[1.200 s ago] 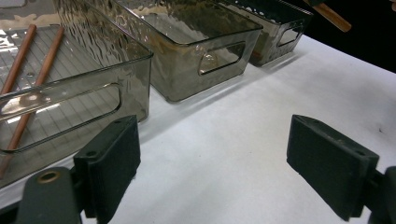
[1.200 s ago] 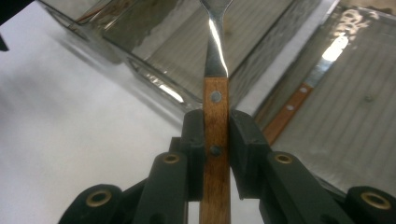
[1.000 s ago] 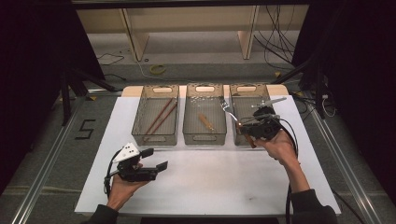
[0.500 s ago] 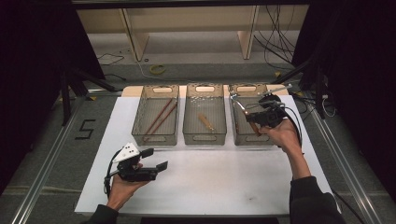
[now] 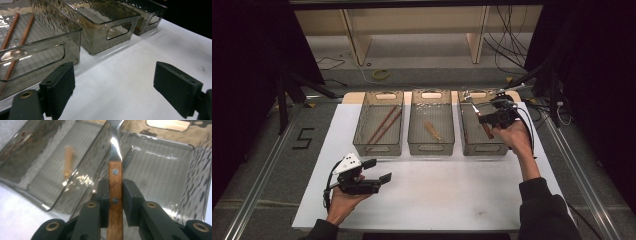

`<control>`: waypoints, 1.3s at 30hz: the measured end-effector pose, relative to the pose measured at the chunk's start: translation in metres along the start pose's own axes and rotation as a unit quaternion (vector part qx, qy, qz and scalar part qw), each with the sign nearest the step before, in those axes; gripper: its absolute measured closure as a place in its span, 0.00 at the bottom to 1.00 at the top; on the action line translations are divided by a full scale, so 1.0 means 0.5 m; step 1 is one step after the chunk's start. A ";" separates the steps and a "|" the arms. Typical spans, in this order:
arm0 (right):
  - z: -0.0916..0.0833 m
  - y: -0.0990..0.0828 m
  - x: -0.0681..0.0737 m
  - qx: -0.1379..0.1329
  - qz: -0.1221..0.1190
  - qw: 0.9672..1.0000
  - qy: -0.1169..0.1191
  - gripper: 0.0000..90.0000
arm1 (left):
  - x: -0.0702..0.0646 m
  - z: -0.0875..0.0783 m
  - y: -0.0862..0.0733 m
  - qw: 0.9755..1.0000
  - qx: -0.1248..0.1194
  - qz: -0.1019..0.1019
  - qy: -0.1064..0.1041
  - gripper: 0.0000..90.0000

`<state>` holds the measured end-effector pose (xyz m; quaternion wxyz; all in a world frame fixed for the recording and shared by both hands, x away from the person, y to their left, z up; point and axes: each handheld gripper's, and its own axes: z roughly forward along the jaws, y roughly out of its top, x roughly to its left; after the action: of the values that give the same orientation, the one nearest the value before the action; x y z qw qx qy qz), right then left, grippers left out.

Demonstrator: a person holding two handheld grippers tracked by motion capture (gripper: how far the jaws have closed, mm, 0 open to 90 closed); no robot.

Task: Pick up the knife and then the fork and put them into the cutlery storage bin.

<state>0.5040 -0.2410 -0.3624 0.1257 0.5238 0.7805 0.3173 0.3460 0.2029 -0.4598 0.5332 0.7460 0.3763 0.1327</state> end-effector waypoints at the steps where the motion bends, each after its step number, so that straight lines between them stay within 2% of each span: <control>1: 0.003 0.002 -0.004 0.001 0.004 1.000 0.000 0.86 | 0.000 0.000 0.000 1.000 0.000 0.000 -0.001 0.19; 14: 0.040 0.005 -0.024 0.023 0.030 0.999 -0.020 0.86 | 0.000 0.000 0.000 1.000 -0.001 -0.001 -0.001 0.19; 39: 0.091 0.001 -0.025 0.052 0.042 0.997 -0.034 0.85 | 0.000 -0.001 0.000 1.000 0.000 -0.001 0.000 0.19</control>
<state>0.5337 -0.2355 -0.3984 0.1115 0.5726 0.7685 0.2630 0.3458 0.2032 -0.4597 0.5334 0.7457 0.3767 0.1322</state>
